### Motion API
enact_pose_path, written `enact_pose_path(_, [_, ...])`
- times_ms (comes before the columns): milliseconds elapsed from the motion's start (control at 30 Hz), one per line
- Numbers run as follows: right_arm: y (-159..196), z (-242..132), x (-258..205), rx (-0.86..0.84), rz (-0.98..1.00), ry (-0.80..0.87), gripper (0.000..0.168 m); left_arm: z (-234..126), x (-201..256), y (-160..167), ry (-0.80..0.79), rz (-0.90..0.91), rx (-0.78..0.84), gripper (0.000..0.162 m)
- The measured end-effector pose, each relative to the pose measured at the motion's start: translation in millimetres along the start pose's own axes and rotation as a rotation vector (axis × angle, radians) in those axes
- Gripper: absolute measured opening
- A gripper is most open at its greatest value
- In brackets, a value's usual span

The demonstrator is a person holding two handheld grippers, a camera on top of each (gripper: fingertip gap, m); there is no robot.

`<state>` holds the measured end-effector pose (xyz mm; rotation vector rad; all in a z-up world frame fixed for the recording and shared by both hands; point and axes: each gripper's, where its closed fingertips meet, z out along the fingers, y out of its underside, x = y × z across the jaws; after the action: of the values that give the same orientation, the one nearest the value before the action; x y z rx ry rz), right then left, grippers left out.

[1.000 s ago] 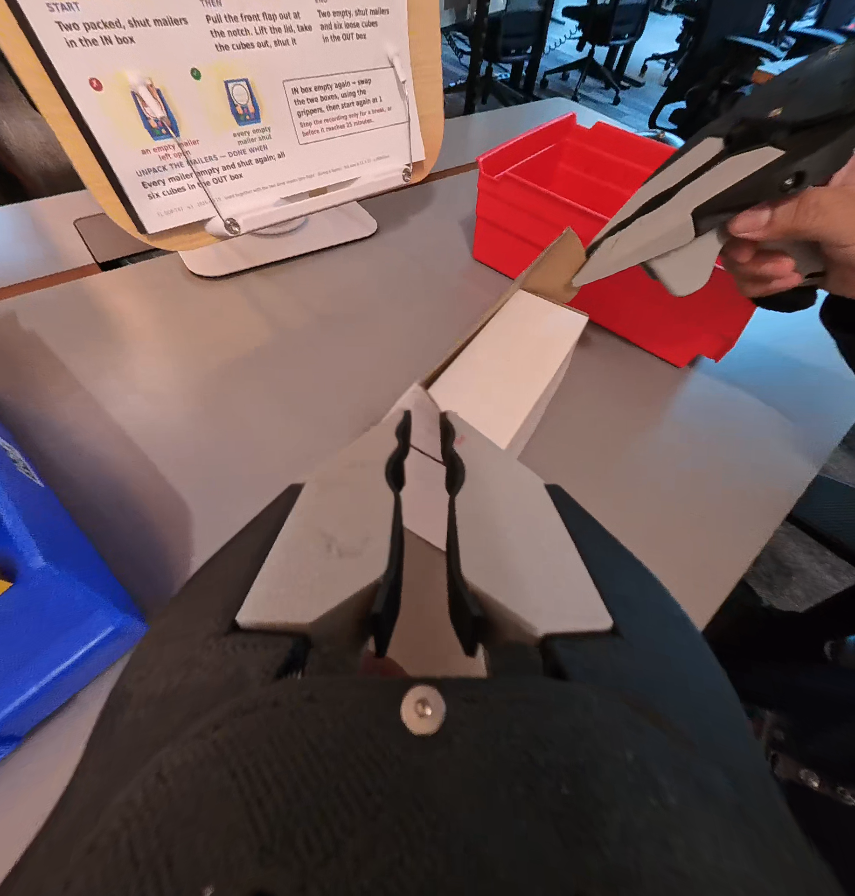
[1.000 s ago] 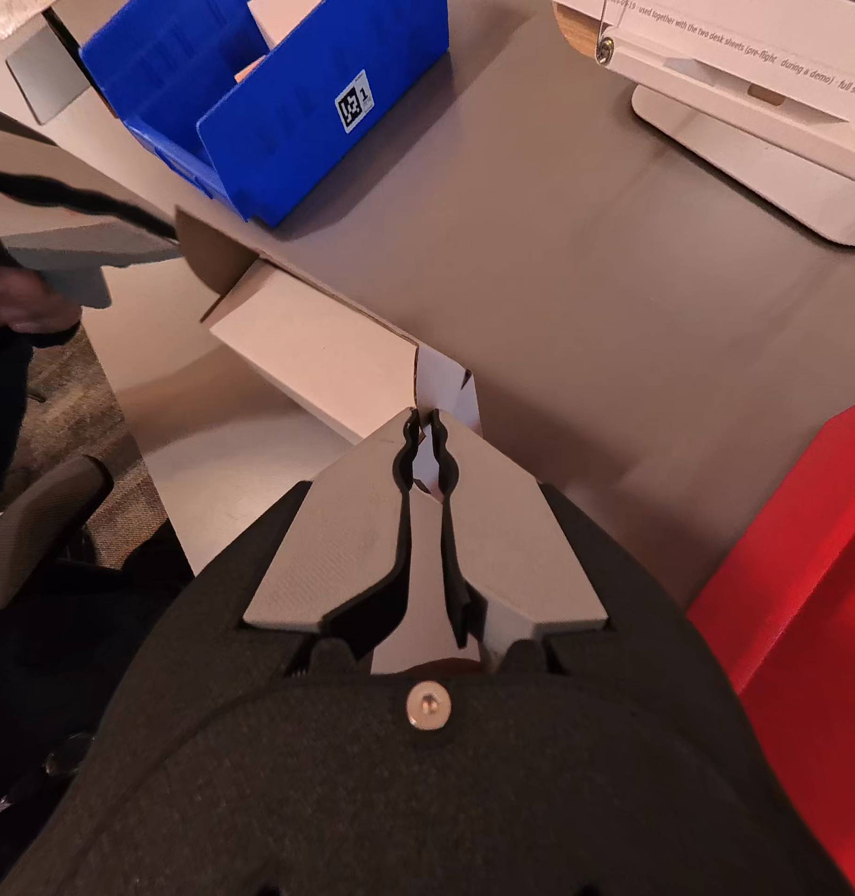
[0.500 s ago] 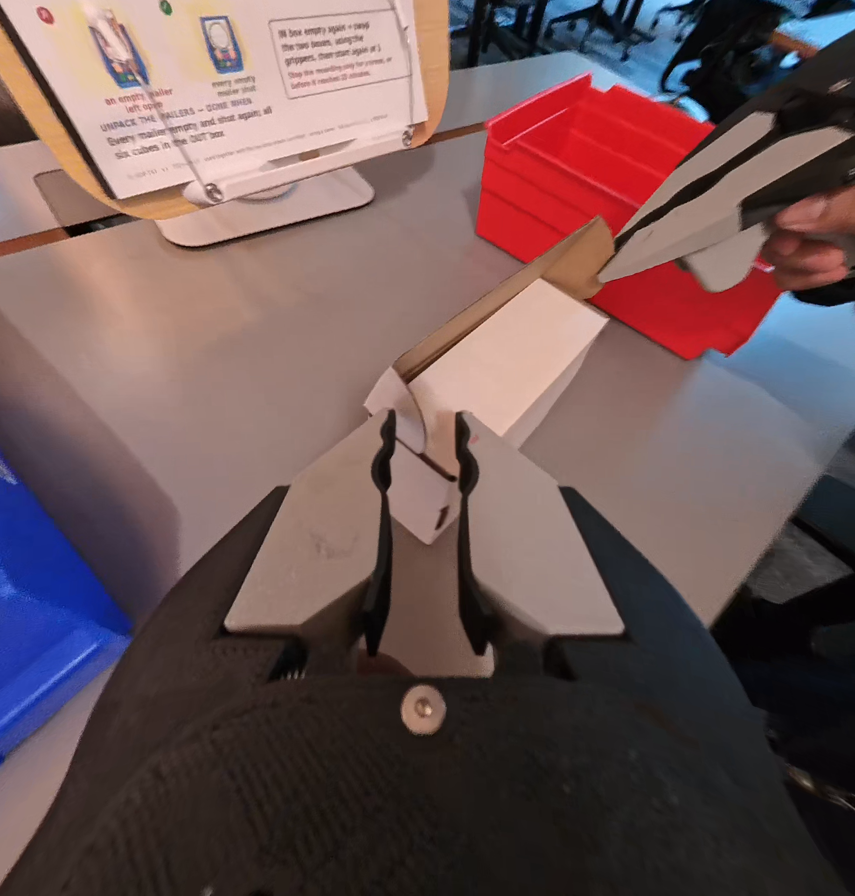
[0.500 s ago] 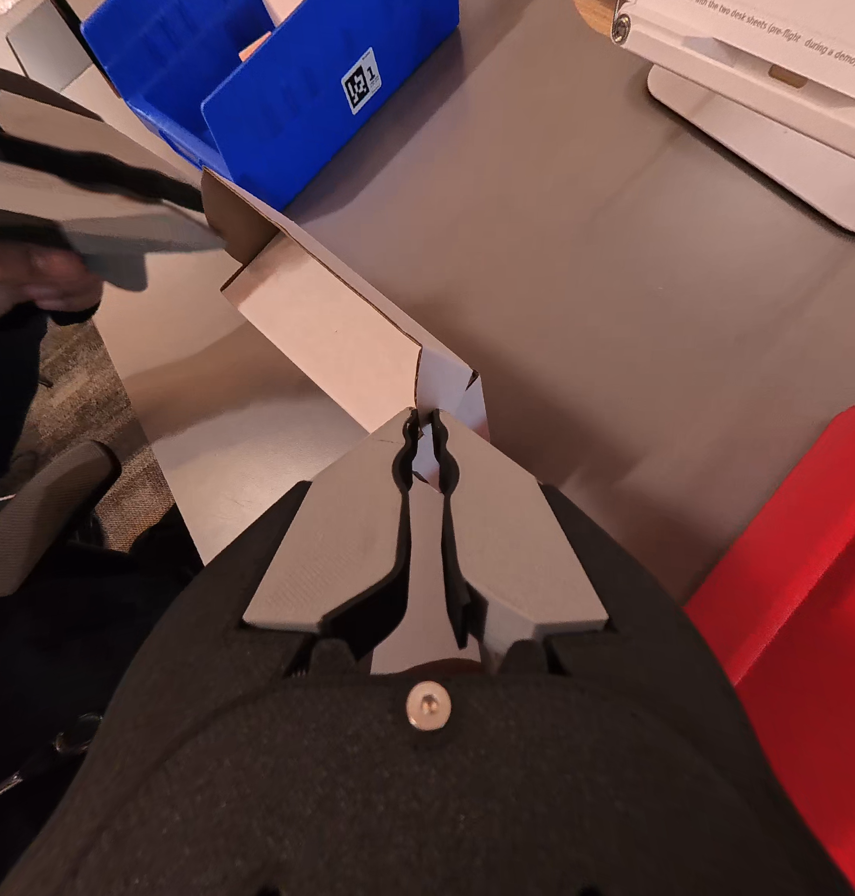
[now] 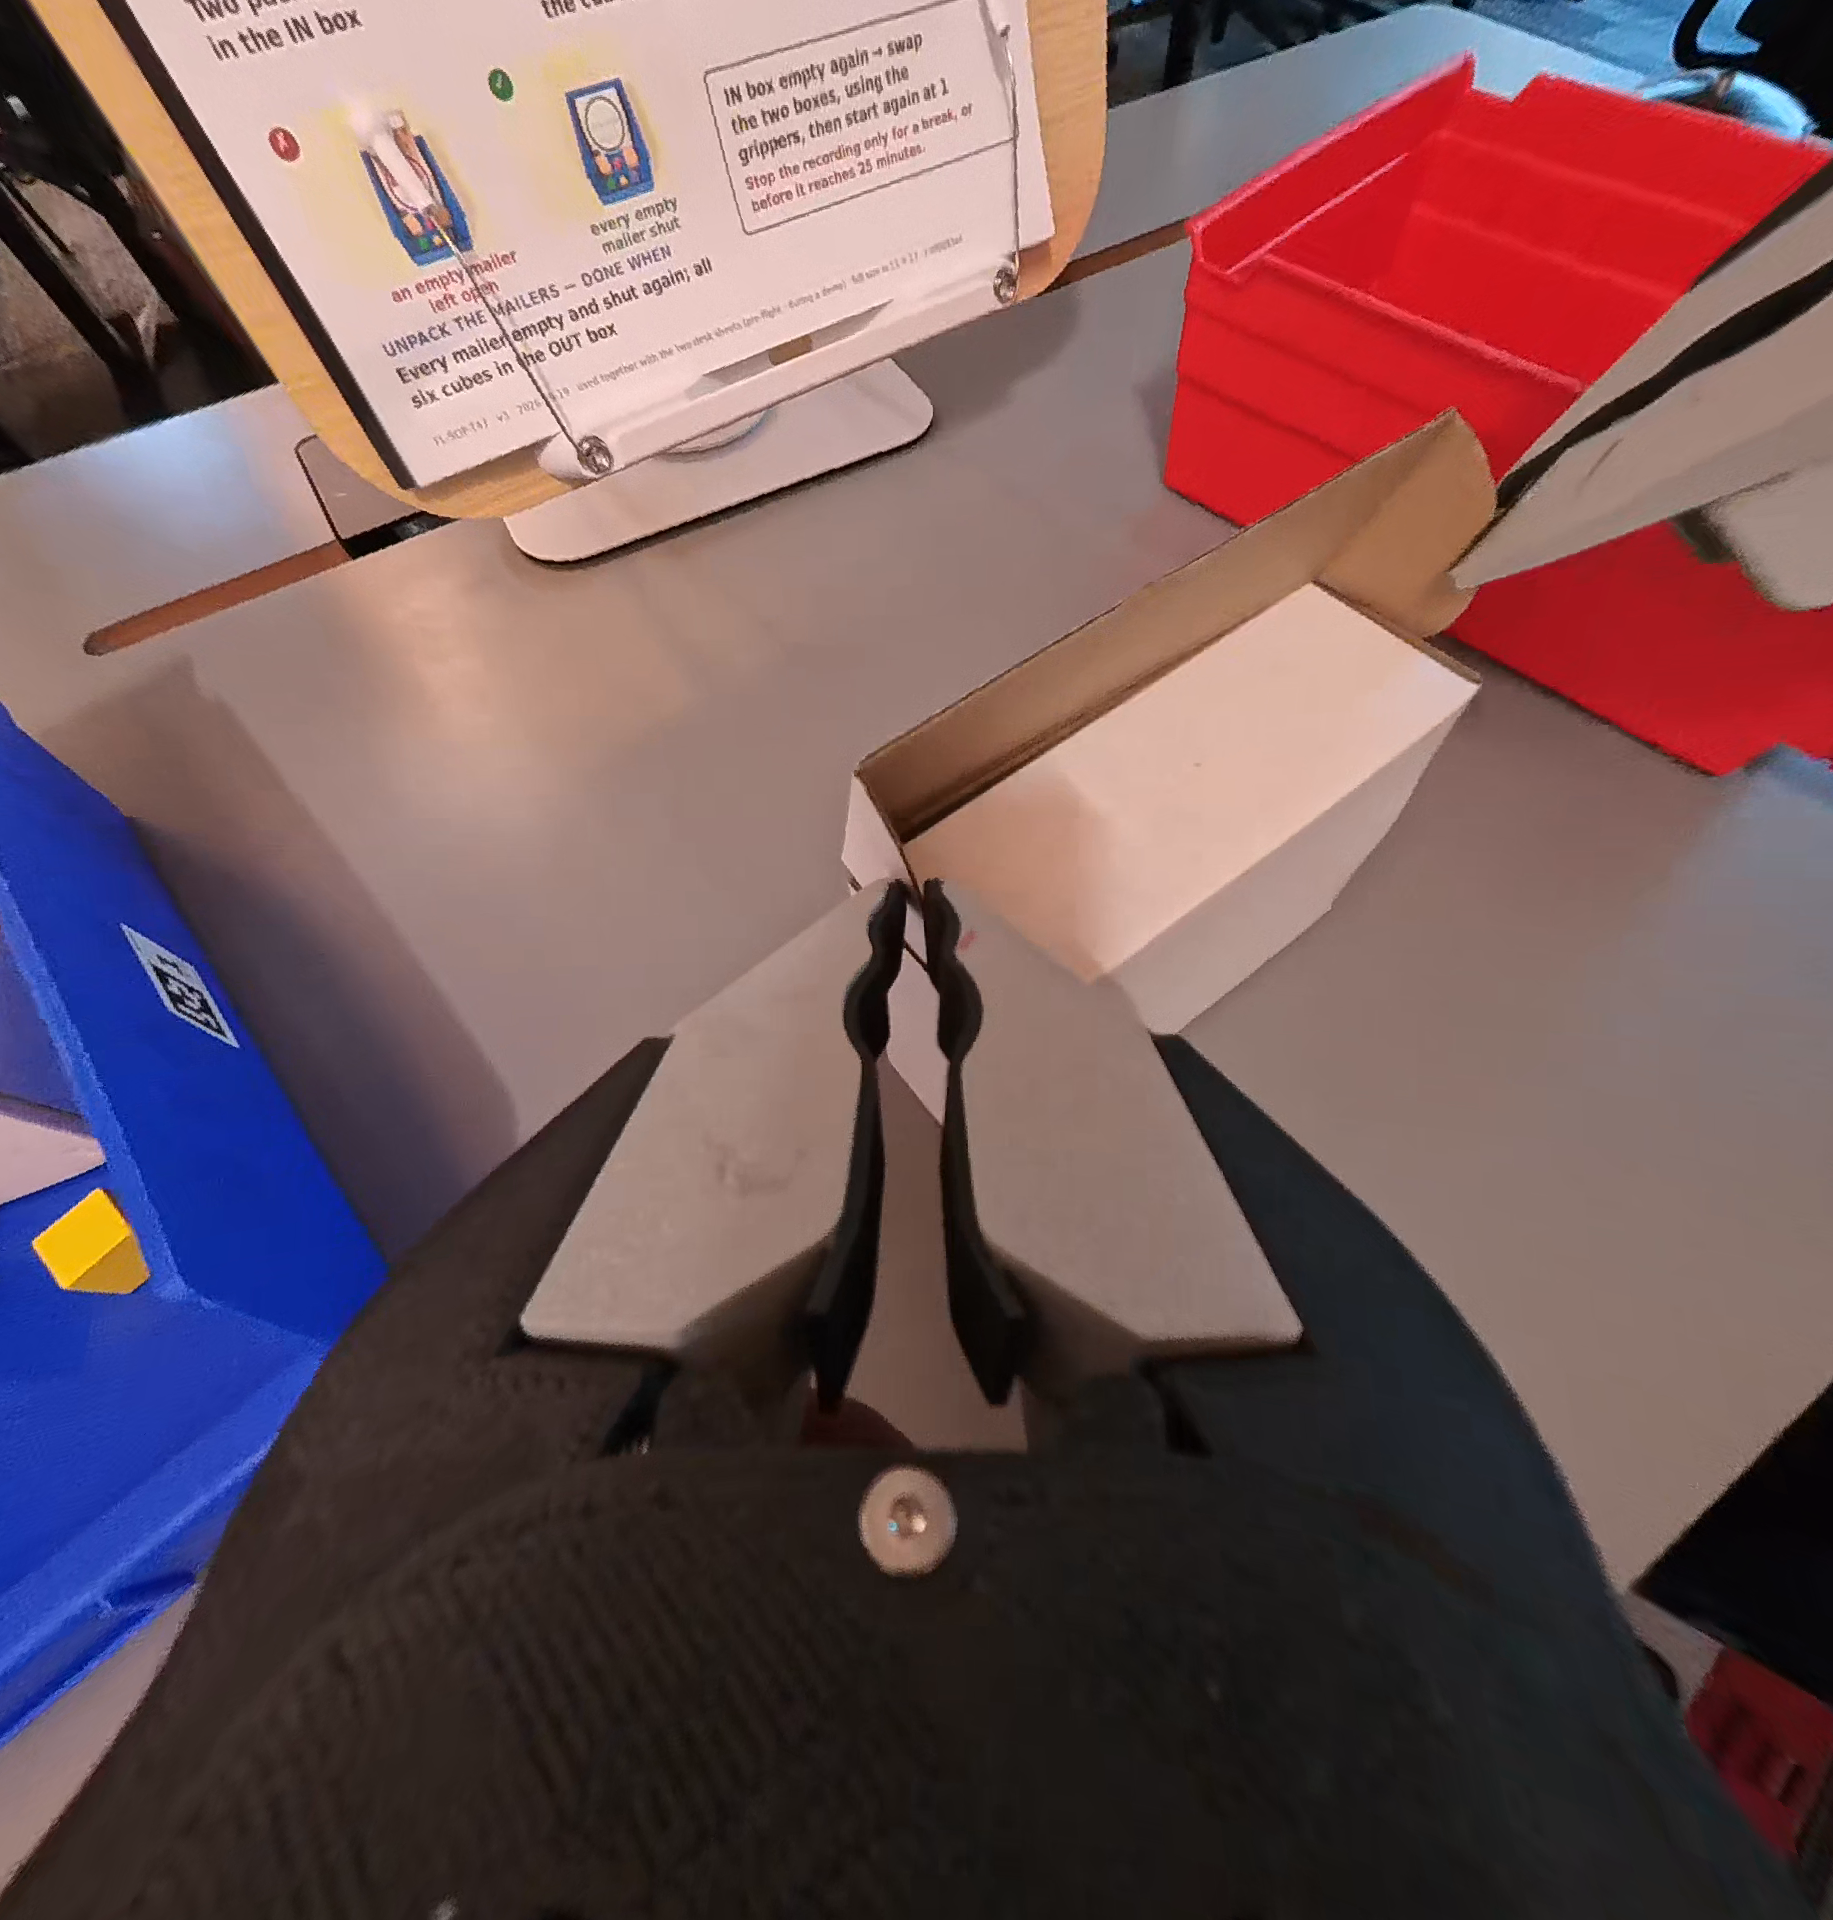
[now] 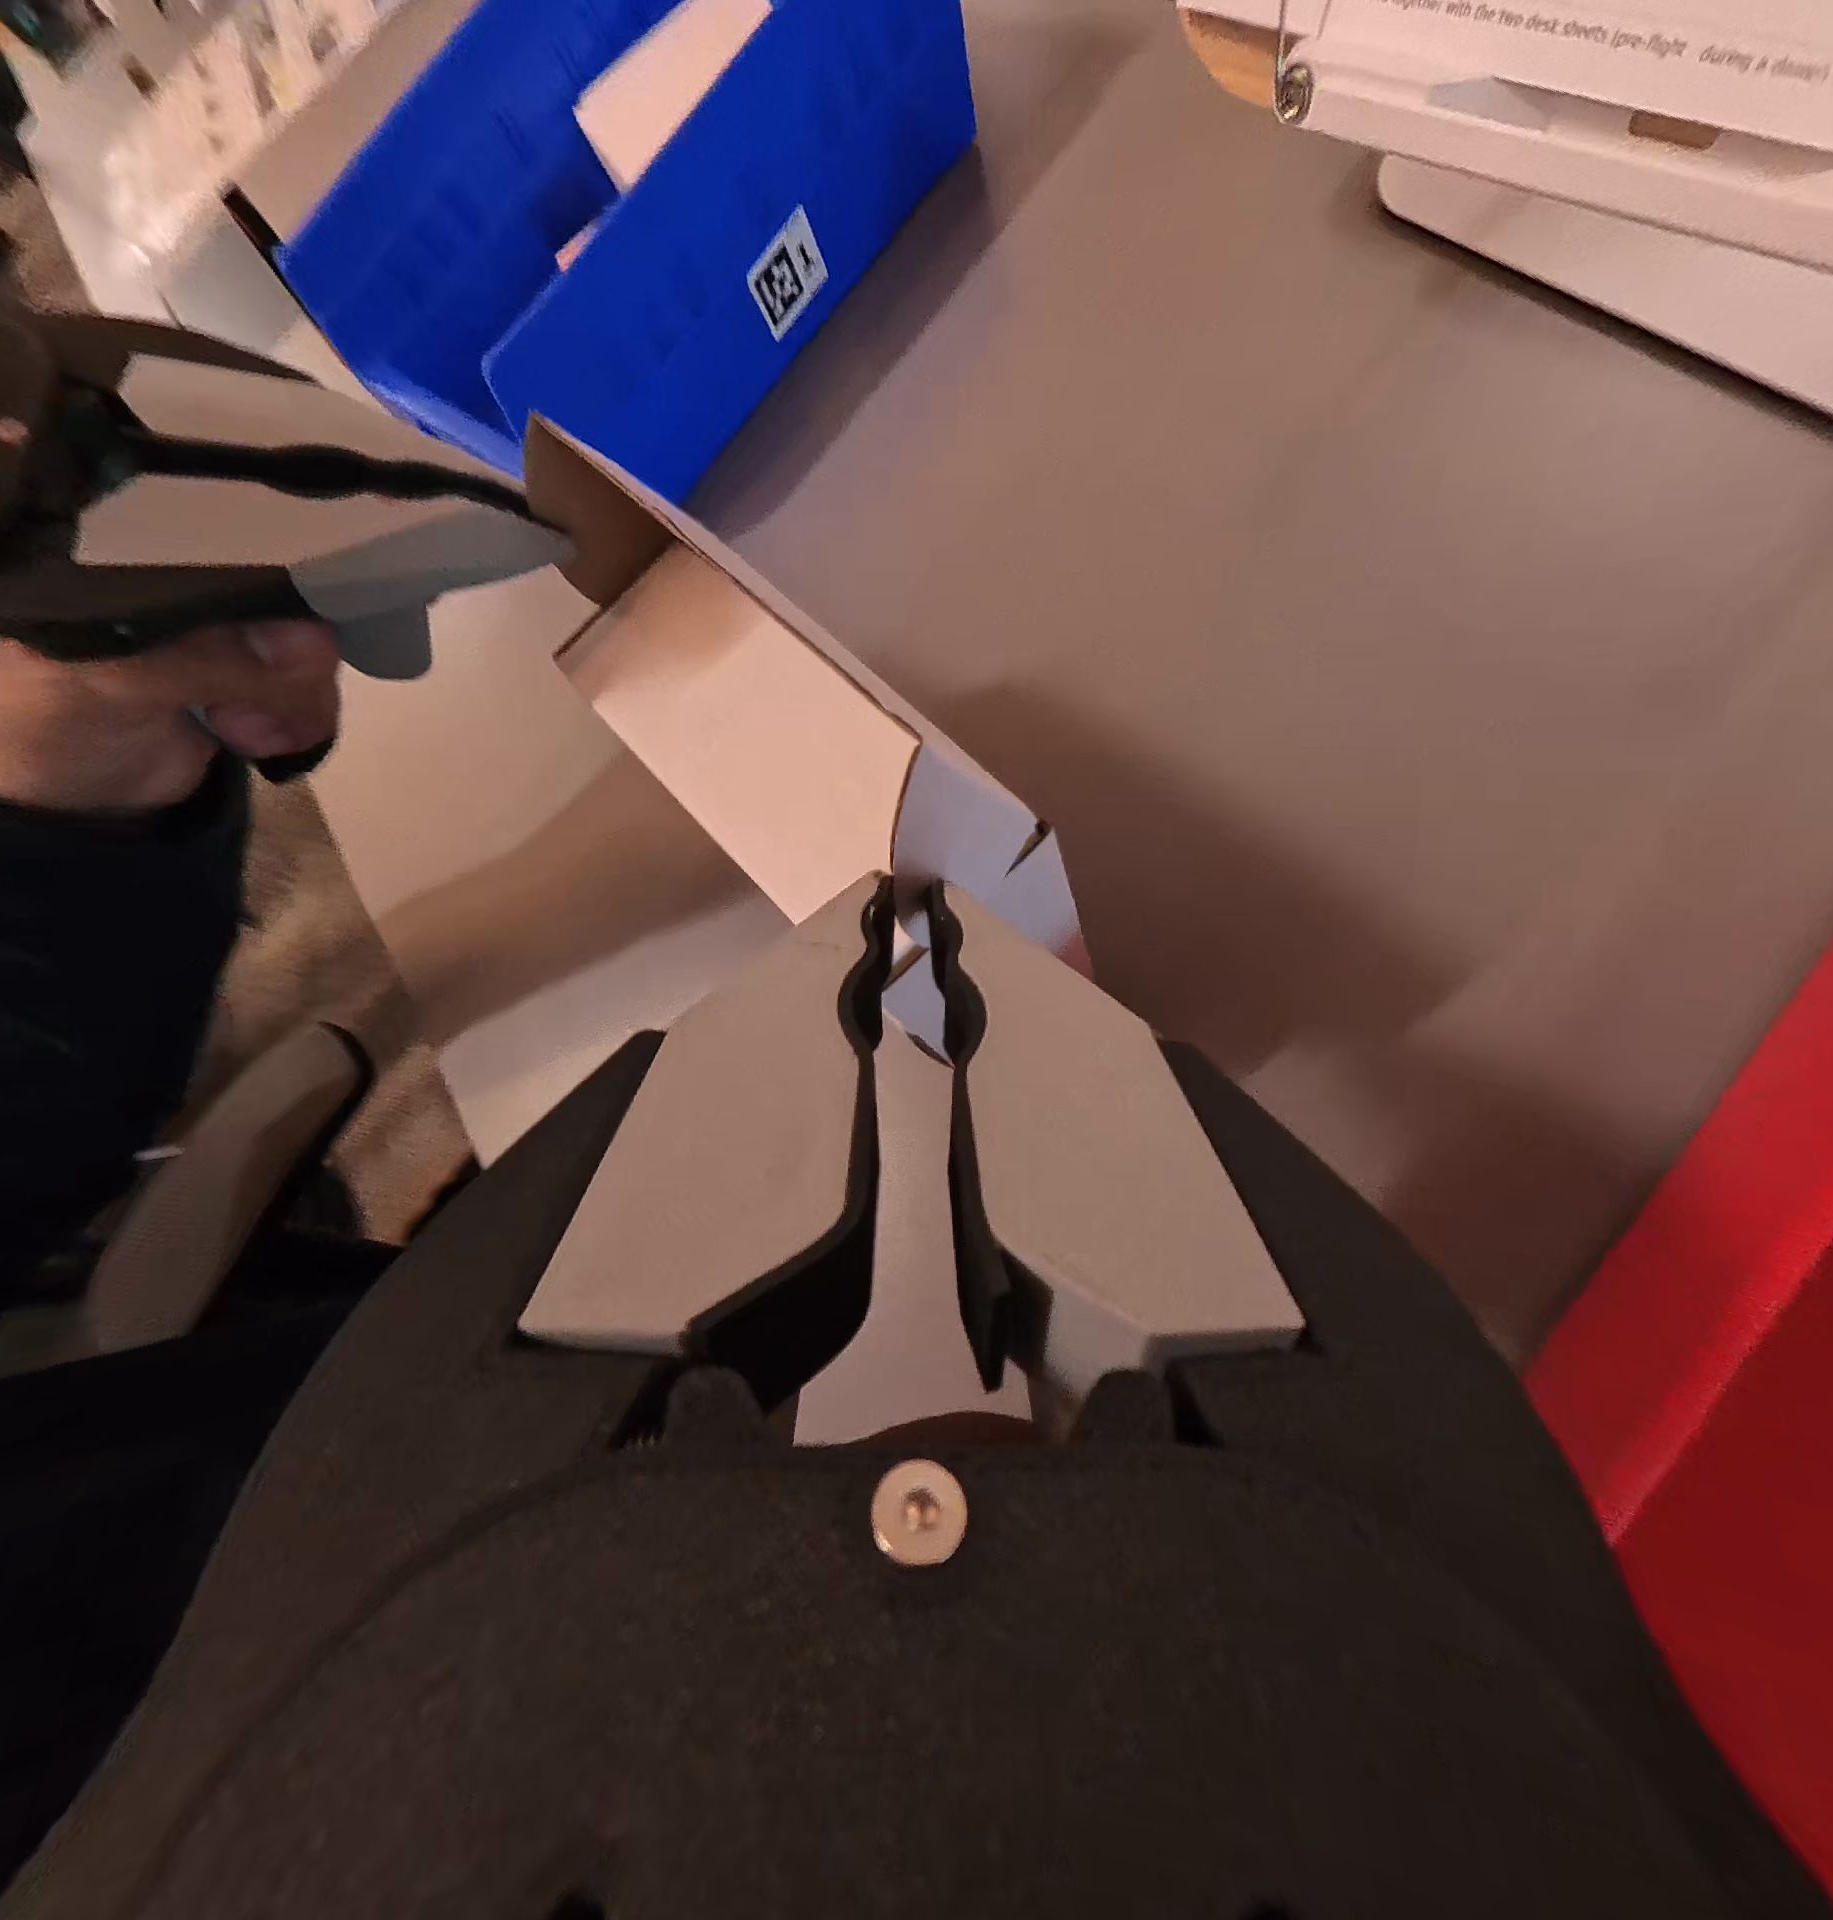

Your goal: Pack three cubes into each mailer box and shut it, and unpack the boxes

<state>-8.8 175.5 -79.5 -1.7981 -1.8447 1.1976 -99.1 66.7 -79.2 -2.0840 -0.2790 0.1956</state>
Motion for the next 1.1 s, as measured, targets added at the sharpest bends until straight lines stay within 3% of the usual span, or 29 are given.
enact_pose_path(167, [-7, 4, 3, 0.034, 0.13, -0.074, 0.004, -5, -4, -14, 0.038, -0.051, 0.032, 0.002])
enact_pose_path(500, [-7, 8, 10, 0.069, 0.113, -0.036, 0.005, -2, -5, -2, 0.042, -0.113, 0.074, 0.004])
enact_pose_path(567, [-7, 8, 11, 0.071, 0.101, -0.024, 0.005, -14, -1, -11, -0.001, -0.056, 0.119, 0.002])
enact_pose_path(667, [-7, 8, 10, 0.065, 0.089, -0.019, 0.004, -27, 44, -34, 0.031, 0.121, 0.196, 0.0])
enact_pose_path(767, [-8, 9, 10, 0.065, 0.088, -0.017, 0.004, 4, 81, -28, 0.043, 0.279, 0.094, 0.0])
enact_pose_path(867, [-8, 9, 11, 0.069, 0.091, -0.008, 0.004, 50, 87, -9, -0.044, 0.468, -0.05, 0.0])
enact_pose_path(900, [-8, 9, 13, 0.069, 0.091, 0.002, 0.004, 58, 91, -13, -0.054, 0.492, -0.022, 0.0])
enact_pose_path(1100, [-10, 5, 15, 0.068, 0.112, -0.021, 0.003, 64, 101, -15, 0.072, 0.404, -0.101, 0.0])
